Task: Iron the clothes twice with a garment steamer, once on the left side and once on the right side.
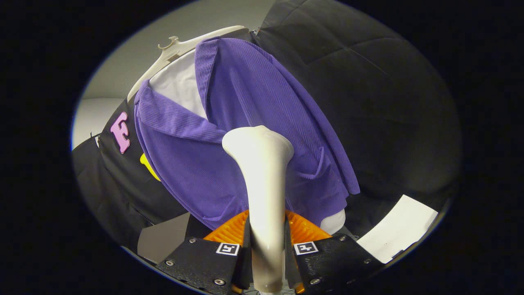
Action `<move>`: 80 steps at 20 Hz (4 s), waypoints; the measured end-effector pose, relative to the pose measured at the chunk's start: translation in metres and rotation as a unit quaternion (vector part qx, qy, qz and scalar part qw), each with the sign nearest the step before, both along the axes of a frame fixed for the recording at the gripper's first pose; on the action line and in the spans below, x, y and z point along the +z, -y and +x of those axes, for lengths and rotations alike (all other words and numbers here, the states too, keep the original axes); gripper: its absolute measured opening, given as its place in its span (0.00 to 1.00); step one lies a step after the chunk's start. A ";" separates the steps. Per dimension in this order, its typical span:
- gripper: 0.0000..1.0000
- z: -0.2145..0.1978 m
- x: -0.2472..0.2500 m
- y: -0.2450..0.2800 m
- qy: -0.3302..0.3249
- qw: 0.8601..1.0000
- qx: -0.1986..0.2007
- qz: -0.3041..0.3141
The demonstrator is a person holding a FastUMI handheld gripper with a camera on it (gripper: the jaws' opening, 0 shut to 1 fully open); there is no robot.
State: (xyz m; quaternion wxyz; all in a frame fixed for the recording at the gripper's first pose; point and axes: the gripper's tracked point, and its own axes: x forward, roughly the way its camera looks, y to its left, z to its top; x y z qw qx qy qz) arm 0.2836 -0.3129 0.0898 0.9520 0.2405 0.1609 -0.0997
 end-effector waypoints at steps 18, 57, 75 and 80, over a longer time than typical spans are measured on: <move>0.34 -0.026 -0.143 -0.011 -0.133 0.991 -0.013 0.020; 0.34 -0.228 -0.088 -0.251 -0.067 0.983 0.148 -0.082; 0.35 -0.259 -0.109 -0.276 -0.083 0.977 0.176 -0.091; 0.35 -0.257 -0.111 -0.275 -0.081 0.978 0.172 -0.084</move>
